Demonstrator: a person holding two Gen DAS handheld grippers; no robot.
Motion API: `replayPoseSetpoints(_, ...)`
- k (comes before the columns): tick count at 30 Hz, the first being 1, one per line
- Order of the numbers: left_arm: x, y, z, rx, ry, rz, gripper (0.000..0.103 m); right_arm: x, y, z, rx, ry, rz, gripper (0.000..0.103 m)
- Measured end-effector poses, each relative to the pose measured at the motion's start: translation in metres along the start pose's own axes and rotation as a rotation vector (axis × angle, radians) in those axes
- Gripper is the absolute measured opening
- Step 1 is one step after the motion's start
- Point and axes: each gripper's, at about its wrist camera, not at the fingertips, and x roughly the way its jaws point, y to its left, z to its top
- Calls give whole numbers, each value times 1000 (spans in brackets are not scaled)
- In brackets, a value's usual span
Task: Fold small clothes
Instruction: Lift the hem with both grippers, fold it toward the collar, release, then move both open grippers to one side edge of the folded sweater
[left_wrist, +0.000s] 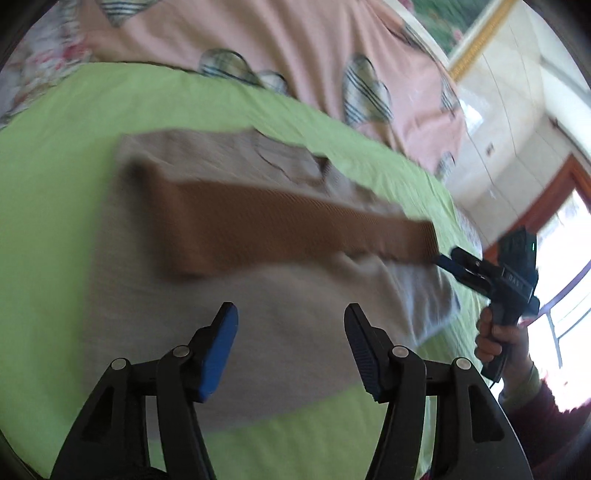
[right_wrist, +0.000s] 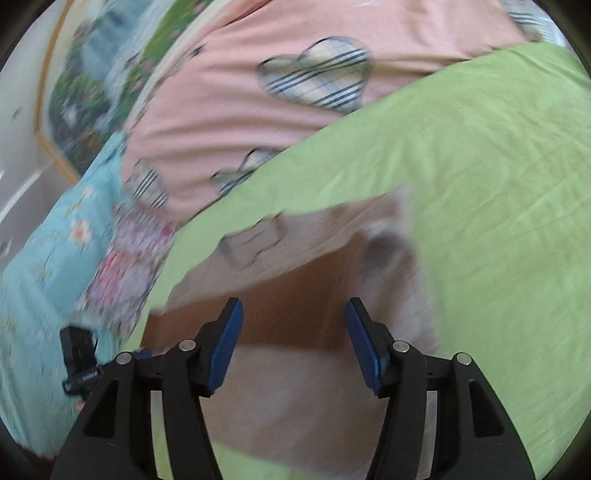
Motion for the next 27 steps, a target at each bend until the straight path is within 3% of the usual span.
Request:
replayPoseSetpoints(4, 39, -21, 8, 56, 85, 25, 60, 52, 41, -19, -196, 218, 79, 59)
replayPoseSetpoints(6, 52, -20, 22, 53, 105, 46, 60, 74, 47, -19, -233, 281, 99, 59)
replayPoseSetpoints(10, 60, -11, 44, 64, 108, 76, 59, 105, 33, 2, -274, 311, -33, 59)
replayPoseSetpoints(14, 64, 13, 82, 47, 77, 157, 53, 109, 21, 36, -285, 248, -115, 58)
replayPoseSetpoints(19, 57, 71, 119, -120, -2, 271, 53, 94, -22, 75, -155, 98, -294, 59)
replayPoseSetpoints(22, 46, 91, 119, -206, -42, 259, 52, 71, -52, 78, -11, 18, -333, 59)
replayPoseSetpoints(27, 28, 90, 90, -232, -70, 274, 52, 52, -43, 67, -2, -22, -304, 59)
